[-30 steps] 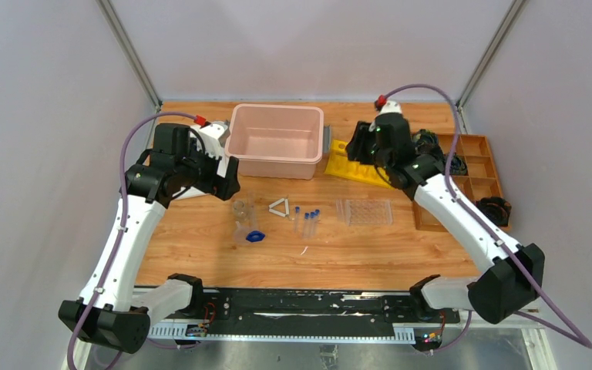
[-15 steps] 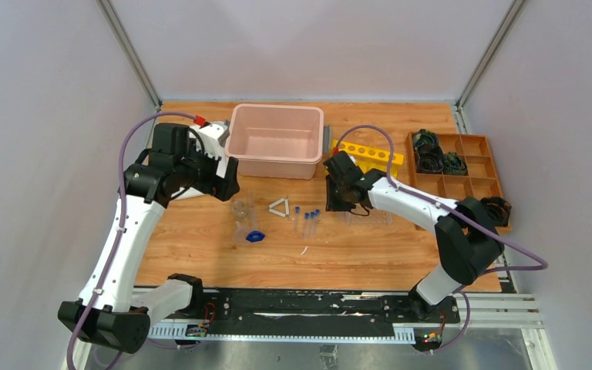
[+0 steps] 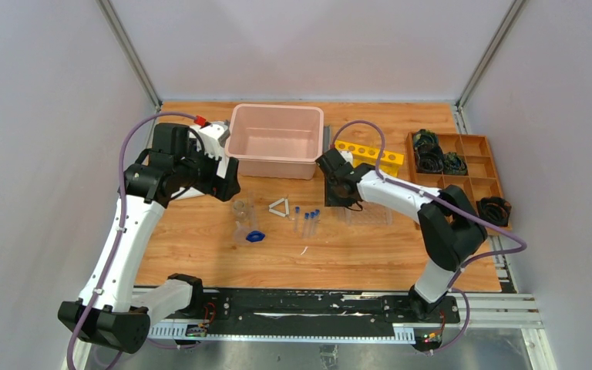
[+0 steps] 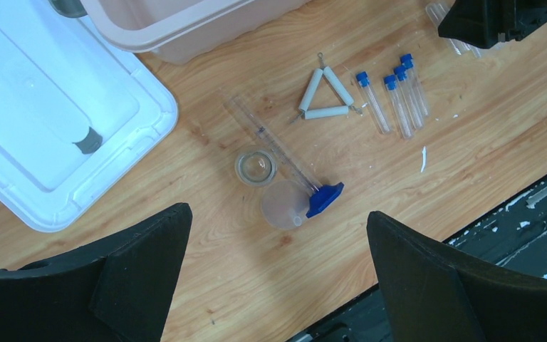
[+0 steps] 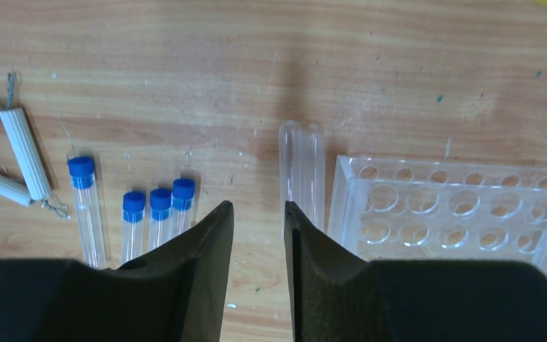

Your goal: Organize the chemistry lab equipment

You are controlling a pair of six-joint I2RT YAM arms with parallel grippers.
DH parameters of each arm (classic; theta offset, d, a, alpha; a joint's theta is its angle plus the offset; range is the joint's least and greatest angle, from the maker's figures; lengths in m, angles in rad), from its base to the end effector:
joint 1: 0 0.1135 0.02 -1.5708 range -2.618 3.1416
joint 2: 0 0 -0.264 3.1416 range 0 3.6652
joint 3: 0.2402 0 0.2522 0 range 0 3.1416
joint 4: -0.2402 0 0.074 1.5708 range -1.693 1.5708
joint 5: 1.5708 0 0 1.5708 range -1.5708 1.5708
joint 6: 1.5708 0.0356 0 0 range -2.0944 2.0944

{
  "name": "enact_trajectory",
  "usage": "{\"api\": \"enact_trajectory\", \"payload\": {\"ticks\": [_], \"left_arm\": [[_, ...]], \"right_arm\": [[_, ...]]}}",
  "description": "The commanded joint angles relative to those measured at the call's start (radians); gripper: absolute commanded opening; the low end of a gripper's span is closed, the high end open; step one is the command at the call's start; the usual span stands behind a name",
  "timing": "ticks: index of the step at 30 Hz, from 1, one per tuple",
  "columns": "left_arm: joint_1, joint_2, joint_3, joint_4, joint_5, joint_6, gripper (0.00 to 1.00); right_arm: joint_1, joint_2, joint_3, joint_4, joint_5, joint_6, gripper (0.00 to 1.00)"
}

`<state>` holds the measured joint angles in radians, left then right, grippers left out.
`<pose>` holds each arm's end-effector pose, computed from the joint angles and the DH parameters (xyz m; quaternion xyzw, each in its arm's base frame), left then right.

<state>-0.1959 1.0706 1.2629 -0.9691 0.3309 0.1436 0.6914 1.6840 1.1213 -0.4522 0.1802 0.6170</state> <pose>0.1931 -0.0501 0.3754 0.2164 0.8858 -0.1618 0.3773 0.2710 0.2161 0.2033 -0.0109 0.9580 0.0976 0.2695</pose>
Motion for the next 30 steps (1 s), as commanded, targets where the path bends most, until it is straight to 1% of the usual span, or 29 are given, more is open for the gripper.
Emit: {"api": "enact_trajectory", "payload": {"ticks": [1,6,13,25,30], "left_arm": [[0.000,0.000,0.025,0.000,0.017,0.006,1.00],[0.000,0.001,0.024,0.000,0.014,0.010,1.00],[0.000,-0.001,0.025,0.000,0.007,0.013,1.00],[0.000,-0.015,0.029,0.000,-0.001,0.018,1.00],[0.000,-0.015,0.027,-0.001,0.003,0.016,1.00]], "right_arm": [[0.011,0.035,0.055,-0.038,0.086,-0.011,0.37],[0.010,0.075,0.067,-0.043,0.108,-0.001,0.35],[0.010,0.112,0.063,-0.042,0.120,0.012,0.36],[0.009,0.156,0.071,-0.019,0.069,0.034,0.30],[0.005,0.187,0.090,-0.009,0.024,0.042,0.28]]}}
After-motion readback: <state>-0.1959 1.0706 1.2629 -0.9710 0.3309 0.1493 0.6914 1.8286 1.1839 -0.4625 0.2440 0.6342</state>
